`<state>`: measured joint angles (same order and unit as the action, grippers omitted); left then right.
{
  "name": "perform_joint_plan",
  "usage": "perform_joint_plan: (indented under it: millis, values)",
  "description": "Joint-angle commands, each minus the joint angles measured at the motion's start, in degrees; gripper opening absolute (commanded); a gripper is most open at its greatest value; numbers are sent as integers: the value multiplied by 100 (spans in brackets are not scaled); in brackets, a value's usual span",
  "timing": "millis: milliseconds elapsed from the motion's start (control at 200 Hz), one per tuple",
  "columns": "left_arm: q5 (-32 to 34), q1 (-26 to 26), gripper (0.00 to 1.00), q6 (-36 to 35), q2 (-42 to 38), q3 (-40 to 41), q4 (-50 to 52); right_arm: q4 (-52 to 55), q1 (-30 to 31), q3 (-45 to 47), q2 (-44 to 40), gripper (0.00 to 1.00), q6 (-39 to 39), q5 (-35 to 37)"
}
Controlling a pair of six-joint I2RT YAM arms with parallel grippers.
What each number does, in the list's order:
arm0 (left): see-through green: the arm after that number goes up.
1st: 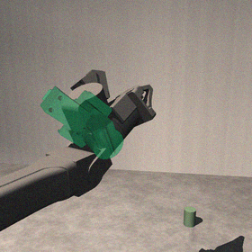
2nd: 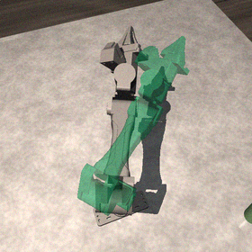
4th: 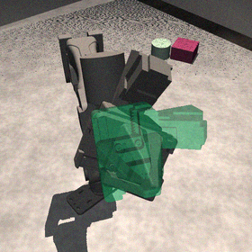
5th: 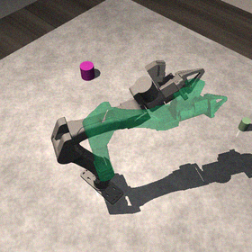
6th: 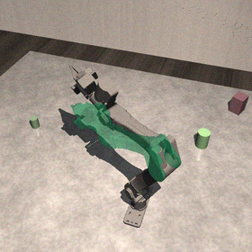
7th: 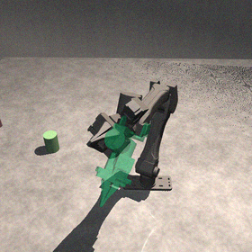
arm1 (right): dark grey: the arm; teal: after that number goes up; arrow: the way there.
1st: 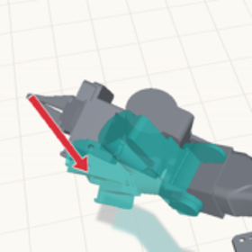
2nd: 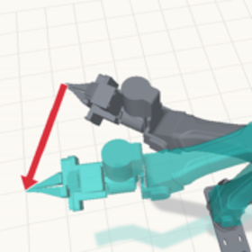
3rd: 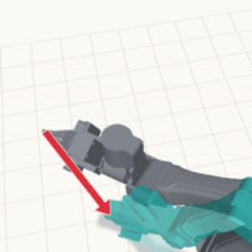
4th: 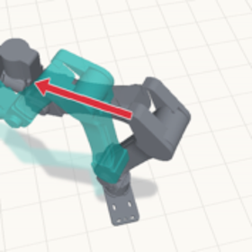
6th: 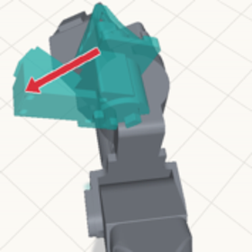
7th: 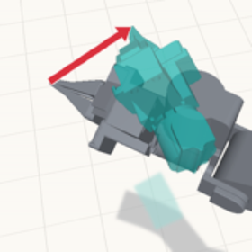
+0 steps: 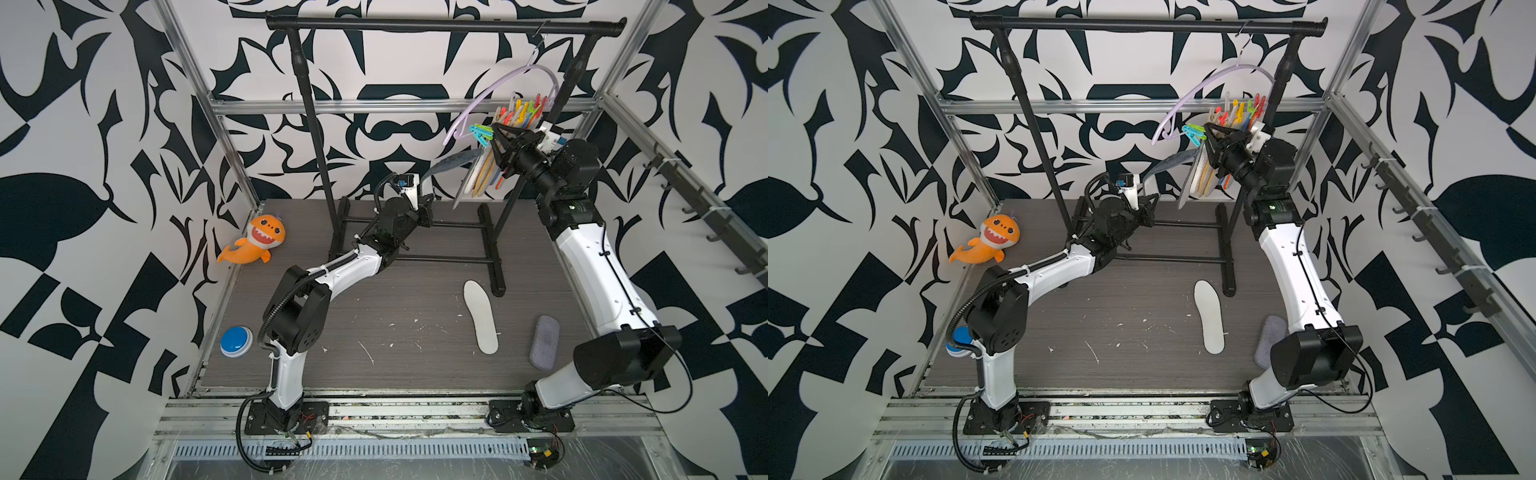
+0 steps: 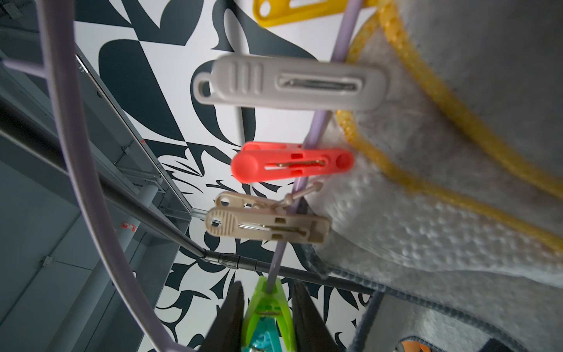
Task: Take the shoe insoles off the hanger
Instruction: Open the clamp at the hanger.
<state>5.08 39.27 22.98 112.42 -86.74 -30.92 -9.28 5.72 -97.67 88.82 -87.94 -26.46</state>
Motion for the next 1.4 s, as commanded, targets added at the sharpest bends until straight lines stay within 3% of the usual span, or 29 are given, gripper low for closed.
perform_joint_plan:
  millis: [0, 120, 345, 475, 830, 960, 1200, 1395]
  values:
    - [-51, -17, 0, 68, -247, 133, -211, -272, 25, -114, -154, 30, 137, 97]
    - [-56, -19, 0, 65, -290, 214, -235, -267, 22, -89, -171, 33, 146, 100]
    - [19, -24, 0, -47, -474, 486, -266, 40, 26, 38, -448, 57, 466, 138]
    - [85, -24, 0, -141, -635, 730, -302, 345, -32, 187, -758, 65, 786, 292]
    - [261, -24, 0, -552, -1329, 1674, -386, 943, -426, 1169, -1989, 66, 1409, 376]
    - [317, 16, 0, -866, -1656, 2028, -310, 1500, -587, 1381, -2384, 66, 1961, 57]
    - [623, 424, 0, -2082, -2263, 2641, -106, 2472, -633, 1948, -3080, 68, 3132, -535]
    - [734, 750, 0, -2671, -2672, 3076, -6, 2437, -634, 2800, -3443, 73, 3078, -1159]
